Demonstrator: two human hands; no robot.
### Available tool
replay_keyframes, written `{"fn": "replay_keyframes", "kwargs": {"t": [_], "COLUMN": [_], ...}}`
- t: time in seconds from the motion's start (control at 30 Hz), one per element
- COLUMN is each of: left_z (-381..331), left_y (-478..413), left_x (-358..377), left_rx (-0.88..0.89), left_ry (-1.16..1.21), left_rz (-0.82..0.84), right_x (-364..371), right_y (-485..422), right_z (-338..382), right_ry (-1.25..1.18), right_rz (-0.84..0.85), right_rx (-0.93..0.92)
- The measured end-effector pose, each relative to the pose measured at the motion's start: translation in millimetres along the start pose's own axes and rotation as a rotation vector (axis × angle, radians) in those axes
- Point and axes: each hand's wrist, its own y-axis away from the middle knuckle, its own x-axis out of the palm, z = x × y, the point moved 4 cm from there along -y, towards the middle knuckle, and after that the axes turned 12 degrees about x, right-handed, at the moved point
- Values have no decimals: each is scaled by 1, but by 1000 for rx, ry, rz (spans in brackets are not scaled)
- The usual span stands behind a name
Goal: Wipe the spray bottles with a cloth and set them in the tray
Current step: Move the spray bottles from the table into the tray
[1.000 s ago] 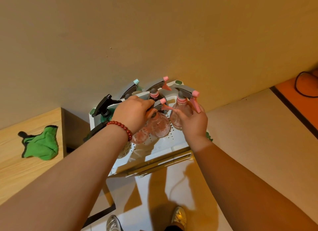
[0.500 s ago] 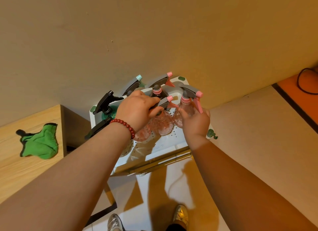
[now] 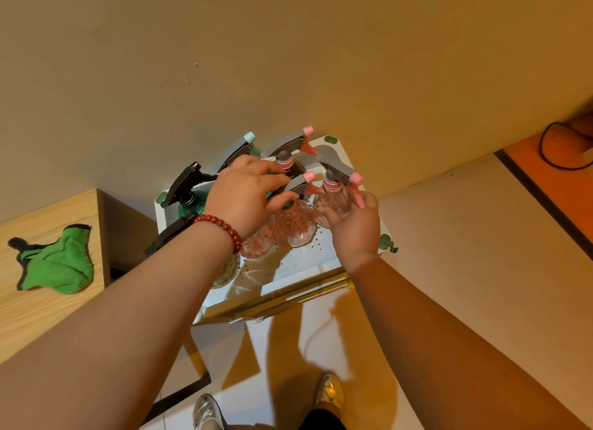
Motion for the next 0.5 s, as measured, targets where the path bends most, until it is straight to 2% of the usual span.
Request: {"fn": "replay_keyframes", "kwargs": {"t": [0.13, 0.27, 0.5], "left_z": [0, 0, 0], "left_y": [0, -1, -1], "left_x": [0, 0, 0], "left_rx": [13, 28, 41], "left_ry": [-5, -26, -23], "left_rz": [-24, -44, -46], "right_x": [2, 3, 5], "right_y": [2, 6, 6], "right_z": [6, 2, 1], "right_ry": [325, 535, 652], "right_rz": [3, -21, -38], "right_rx": [-110, -121, -118]}}
